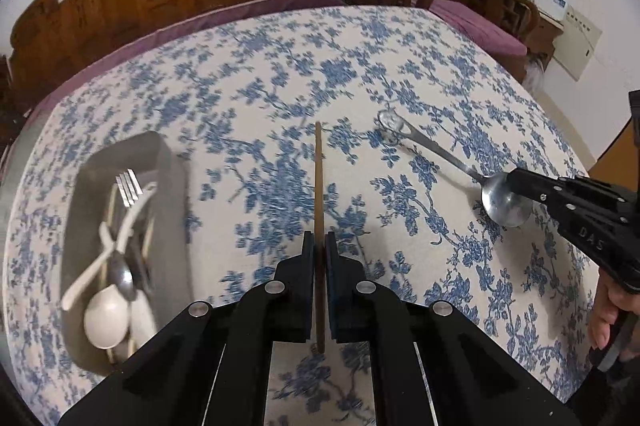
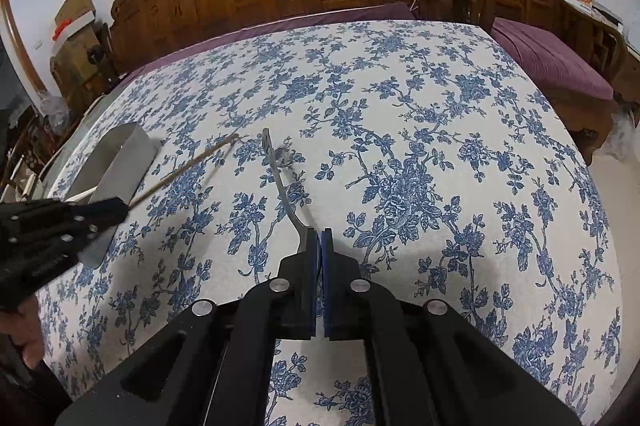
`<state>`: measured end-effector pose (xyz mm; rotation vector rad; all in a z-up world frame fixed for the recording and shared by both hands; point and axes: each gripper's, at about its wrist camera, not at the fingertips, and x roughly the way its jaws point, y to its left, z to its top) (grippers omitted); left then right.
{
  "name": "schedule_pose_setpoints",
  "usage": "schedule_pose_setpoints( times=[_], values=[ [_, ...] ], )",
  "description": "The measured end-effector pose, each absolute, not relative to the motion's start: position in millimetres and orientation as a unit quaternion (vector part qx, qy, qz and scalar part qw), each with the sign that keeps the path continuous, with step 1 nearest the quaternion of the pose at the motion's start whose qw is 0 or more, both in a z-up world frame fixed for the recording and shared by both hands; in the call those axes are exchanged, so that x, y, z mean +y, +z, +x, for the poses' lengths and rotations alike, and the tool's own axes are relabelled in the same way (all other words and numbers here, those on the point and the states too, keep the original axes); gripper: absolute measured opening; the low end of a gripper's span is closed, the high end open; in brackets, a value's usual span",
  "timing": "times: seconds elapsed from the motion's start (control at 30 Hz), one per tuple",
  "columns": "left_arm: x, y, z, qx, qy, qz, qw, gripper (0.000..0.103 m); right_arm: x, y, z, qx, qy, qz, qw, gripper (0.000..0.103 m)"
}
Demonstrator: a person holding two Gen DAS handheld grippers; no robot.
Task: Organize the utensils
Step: 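Carry the chopstick into the tray with the left tool while right carries the spoon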
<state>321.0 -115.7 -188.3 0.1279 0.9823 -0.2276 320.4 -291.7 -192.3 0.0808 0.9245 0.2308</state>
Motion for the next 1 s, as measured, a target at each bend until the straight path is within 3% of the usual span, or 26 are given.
schedule_pose_setpoints(
  times=[0.63, 1.0],
  values=[
    [-82.9, -154.8, 296.0, 0.431, -0.117, 0.055, 0.893, 0.004, -275.9, -174.2, 312.0, 0.423, 0.124, 0.028, 0.897, 0.003],
    [-20.2, -139.6, 284.9, 0.415, -0.079, 0.037, 0.906, 0.004, -228.8, -142.8, 306.7, 0.403, 0.152, 0.001, 0.902, 0.003]
  ],
)
